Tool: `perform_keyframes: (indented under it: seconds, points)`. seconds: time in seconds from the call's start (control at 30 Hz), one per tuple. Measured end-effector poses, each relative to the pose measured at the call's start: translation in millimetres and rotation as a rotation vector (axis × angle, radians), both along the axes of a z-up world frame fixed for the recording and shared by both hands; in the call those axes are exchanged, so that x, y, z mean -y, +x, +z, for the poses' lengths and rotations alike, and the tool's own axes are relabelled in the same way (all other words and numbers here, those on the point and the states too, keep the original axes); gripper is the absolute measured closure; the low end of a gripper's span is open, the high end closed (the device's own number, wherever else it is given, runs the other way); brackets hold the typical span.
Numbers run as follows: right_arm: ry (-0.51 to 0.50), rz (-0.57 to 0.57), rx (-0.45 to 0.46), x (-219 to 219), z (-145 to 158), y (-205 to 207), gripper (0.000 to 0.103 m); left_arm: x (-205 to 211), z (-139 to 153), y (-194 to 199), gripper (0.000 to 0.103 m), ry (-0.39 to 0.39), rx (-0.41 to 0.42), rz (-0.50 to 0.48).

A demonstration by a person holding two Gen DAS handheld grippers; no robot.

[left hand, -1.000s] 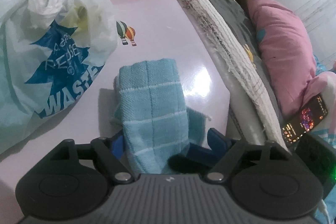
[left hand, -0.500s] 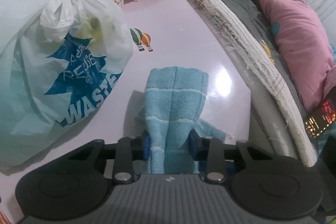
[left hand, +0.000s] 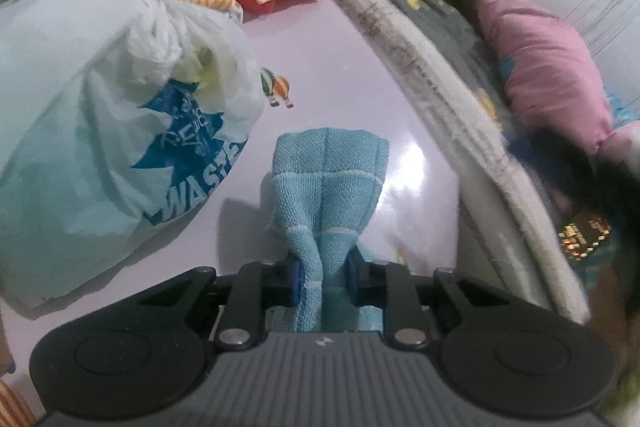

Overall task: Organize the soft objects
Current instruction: 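Carry the towel into the cardboard box with the left tool while the right tool grasps the orange-striped glove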

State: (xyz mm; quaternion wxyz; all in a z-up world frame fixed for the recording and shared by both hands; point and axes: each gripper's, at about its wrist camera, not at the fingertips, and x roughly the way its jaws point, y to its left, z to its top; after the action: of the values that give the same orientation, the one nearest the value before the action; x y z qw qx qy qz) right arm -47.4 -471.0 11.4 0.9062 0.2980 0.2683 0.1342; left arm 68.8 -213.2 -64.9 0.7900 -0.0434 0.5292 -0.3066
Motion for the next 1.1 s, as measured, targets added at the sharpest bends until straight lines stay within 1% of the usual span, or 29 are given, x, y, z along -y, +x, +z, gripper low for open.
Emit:
perform_keyframes:
  seconds: [0.1,0.13,0.23,0.3,0.37,0.47,0.57,0.6,0.67,0.73,0.8,0.87,0.93,1.0,1.1]
  points:
    - [0.035,0.125,0.002,-3,13,67,0.046,-18,19,-4,0.081,-0.078,0.004,-0.009]
    - [0.039,0.150,-0.006,-4,15,89,0.044,-25,27,-6,0.081,-0.100,0.009,-0.007]
    - [0.043,0.216,-0.081,-9,11,161,0.044,-52,51,-9,0.081,-0.140,0.036,0.022]
    - [0.028,0.253,-0.116,-18,7,195,0.044,-79,70,-9,0.081,-0.165,0.062,0.064]
    - [-0.012,0.275,-0.145,-34,3,223,0.043,-108,89,-7,0.081,-0.178,0.089,0.119]
    - [-0.045,0.301,-0.194,-55,-10,259,0.042,-154,115,0,0.081,-0.183,0.132,0.209]
    - [-0.057,0.315,-0.242,-71,-24,284,0.036,-200,133,13,0.081,-0.187,0.162,0.283]
    - [-0.056,0.318,-0.255,-73,-29,290,0.034,-215,138,20,0.081,-0.173,0.176,0.310]
    - [-0.062,0.322,-0.284,-79,-36,301,0.033,-237,143,33,0.081,-0.129,0.192,0.361]
    - [-0.086,0.319,-0.317,-86,-43,312,0.033,-258,145,52,0.081,-0.056,0.213,0.405]
    - [-0.118,0.321,-0.340,-95,-49,321,0.033,-269,140,73,0.081,0.039,0.233,0.437]
    - [-0.152,0.326,-0.354,-102,-51,327,0.033,-277,130,96,0.081,0.179,0.264,0.463]
    - [-0.179,0.345,-0.364,-110,-54,331,0.033,-281,116,117,0.081,0.299,0.281,0.462]
    - [-0.199,0.356,-0.375,-116,-58,335,0.033,-281,98,137,0.080,0.365,0.247,0.447]
    - [-0.253,0.362,-0.396,-122,-64,335,0.033,-277,69,158,0.080,0.382,0.170,0.407]
